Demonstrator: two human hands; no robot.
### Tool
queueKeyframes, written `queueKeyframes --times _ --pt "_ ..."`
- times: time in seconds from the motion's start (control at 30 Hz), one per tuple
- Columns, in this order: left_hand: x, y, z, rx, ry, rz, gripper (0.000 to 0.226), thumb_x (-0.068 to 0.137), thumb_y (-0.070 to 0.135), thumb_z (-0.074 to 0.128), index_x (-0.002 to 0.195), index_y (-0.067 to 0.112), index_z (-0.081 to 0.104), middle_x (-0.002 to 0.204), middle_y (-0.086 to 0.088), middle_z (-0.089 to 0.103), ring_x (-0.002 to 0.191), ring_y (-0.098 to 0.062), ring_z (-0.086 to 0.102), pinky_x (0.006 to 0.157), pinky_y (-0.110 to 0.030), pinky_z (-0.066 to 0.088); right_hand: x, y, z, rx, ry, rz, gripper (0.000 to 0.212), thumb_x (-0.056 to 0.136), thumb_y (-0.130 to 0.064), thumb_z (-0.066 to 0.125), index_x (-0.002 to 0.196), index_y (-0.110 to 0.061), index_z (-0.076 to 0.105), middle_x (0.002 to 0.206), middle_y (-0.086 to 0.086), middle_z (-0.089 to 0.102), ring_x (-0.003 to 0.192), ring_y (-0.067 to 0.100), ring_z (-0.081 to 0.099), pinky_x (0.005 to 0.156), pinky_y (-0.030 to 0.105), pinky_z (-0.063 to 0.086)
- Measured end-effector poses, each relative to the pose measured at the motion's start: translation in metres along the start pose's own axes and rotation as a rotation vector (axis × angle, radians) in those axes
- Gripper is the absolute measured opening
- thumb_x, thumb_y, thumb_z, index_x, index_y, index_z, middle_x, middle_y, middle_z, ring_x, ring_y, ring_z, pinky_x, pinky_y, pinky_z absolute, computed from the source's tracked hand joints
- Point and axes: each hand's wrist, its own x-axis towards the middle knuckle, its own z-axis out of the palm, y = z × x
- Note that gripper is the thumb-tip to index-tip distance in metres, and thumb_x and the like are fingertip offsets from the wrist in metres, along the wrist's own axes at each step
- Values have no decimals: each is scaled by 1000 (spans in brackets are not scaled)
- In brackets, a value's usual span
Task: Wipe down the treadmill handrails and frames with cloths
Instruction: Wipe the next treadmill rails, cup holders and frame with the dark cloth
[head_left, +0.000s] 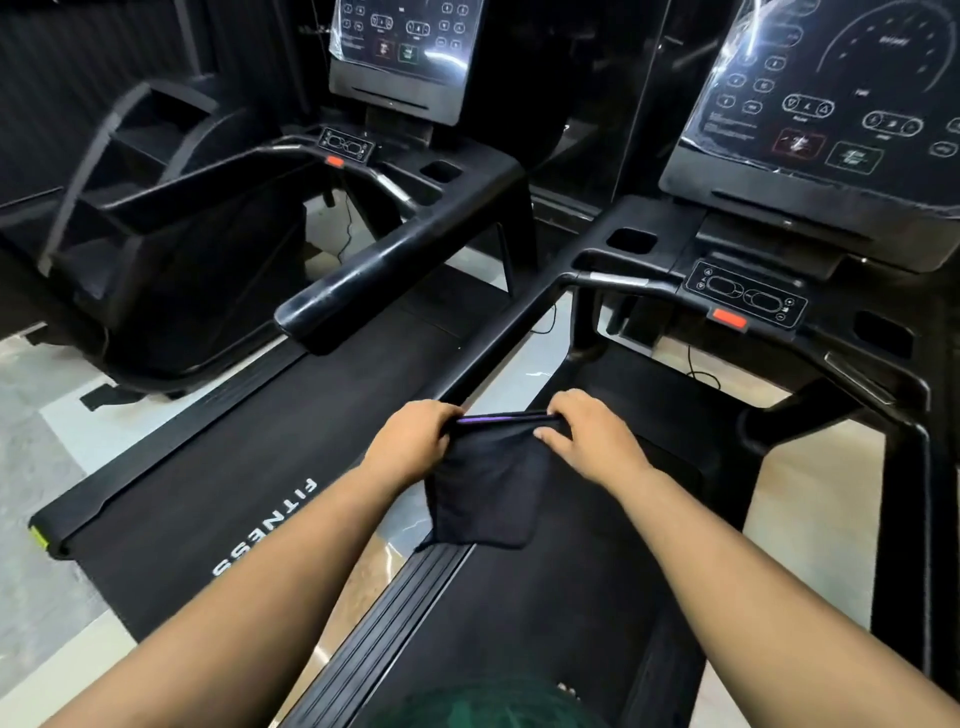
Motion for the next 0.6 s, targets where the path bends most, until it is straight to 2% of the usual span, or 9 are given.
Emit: queueKeyframes --times 0.07,0.13,0.23,0.3,0.33,0.4,0.47,0.5,0.6 --pt "1 -6 -6 -67 41 -73 28 95 16 54 114 23 73 114 -3 73 110 -27 65 86 -37 51 4 -11 -3 295 -61 103 25 91 -39 71 97 -33 47 91 -8 60 80 17 59 69 38 47" --pt "4 -12 -12 -229 78 -162 15 99 24 57 99 21 71 98 -1 72 98 -26 65 78 -33 45 5 -19 -7 551 -85 187 28 89 -30 73 98 -32 47 91 5 65 74 17 58 76 46 52" --pt "4 -11 -27 -709 185 -183 20 99 31 63 82 19 64 79 4 61 80 -18 56 74 -33 39 10 -38 -19 920 3 248 32 82 -29 74 105 -33 53 102 9 73 84 18 64 75 47 53" --pt "-1 -7 -40 -1139 261 -146 24 93 43 67 92 18 68 88 1 65 84 -15 56 75 -34 44 20 -54 -33 1190 116 231 38 81 -23 74 110 -38 56 105 4 76 94 18 70 77 37 58" --pt "-3 -7 -44 -1269 224 -94 31 91 44 69 105 16 68 99 0 69 91 -15 61 80 -31 48 28 -63 -42 1317 184 195 42 84 -15 72 115 -36 56 105 4 77 95 17 71 76 33 59" --pt "-7 -8 -45 -1296 47 -6 44 89 30 76 126 10 63 121 -2 73 109 -16 68 89 -26 53 46 -77 -63 1536 333 164 46 91 -1 67 130 -20 51 110 8 75 98 17 72 79 29 58" --pt "-11 -2 -38 -1234 -89 11 39 88 18 78 123 7 68 121 -7 75 110 -19 70 91 -29 55 53 -82 -80 1691 397 231 48 97 -10 67 141 -10 48 126 15 69 105 21 71 83 32 59" --pt "-11 3 -34 -1251 -97 -5 33 89 16 76 119 5 70 118 -11 75 107 -22 70 91 -33 55 50 -82 -84 1731 320 292 50 99 -25 68 143 -11 51 134 17 66 111 24 69 86 36 59" --pt "-9 19 -25 -1394 -18 -113 22 98 14 68 118 6 71 118 -16 75 107 -28 71 87 -36 59 22 -71 -71 1529 -250 464 66 84 -71 67 126 -20 73 131 11 70 119 25 69 97 43 56"
